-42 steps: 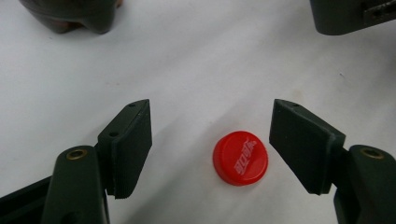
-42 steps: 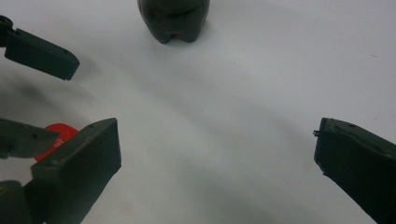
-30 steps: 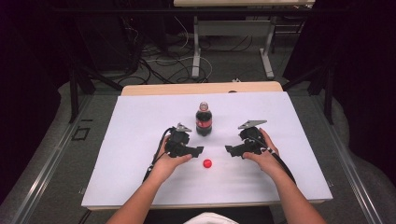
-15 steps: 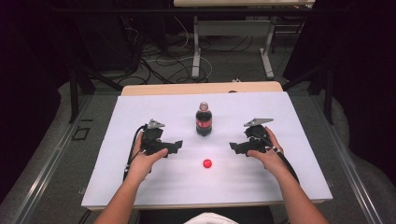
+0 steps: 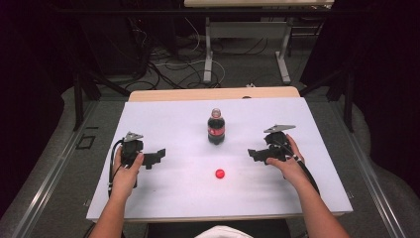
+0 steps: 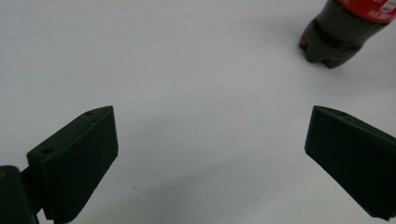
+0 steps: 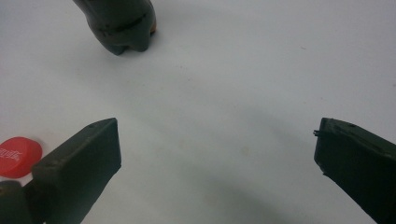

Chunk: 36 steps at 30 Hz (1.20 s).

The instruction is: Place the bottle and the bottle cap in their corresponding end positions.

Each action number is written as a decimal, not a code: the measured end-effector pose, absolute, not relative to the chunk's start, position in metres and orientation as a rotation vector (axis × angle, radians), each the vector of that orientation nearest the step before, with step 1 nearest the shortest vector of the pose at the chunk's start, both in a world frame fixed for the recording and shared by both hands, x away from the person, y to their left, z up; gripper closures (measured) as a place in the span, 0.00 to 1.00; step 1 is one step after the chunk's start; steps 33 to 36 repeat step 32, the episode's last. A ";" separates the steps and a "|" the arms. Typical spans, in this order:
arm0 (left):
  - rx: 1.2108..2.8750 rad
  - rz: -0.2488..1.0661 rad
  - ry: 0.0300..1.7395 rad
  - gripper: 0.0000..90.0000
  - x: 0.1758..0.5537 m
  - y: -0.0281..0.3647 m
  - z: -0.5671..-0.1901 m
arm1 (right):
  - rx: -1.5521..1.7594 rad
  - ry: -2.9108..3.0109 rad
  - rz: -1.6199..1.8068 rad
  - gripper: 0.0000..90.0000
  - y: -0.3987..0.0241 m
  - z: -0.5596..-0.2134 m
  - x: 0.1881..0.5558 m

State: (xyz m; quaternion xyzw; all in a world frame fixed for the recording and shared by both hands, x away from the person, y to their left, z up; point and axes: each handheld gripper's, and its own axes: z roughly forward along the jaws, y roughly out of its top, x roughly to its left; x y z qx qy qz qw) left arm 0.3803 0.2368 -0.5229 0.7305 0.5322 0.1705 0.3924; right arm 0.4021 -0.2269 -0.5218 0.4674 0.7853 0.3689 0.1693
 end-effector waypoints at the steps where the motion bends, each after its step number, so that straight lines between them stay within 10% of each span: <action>1: 1.859 0.456 1.362 0.03 0.380 0.241 -0.525 | 1.334 2.230 1.045 0.00 -0.228 -0.523 0.402; 36: 1.869 0.463 1.483 0.05 0.384 0.266 -0.546 | 1.372 2.212 1.003 0.00 -0.234 -0.531 0.405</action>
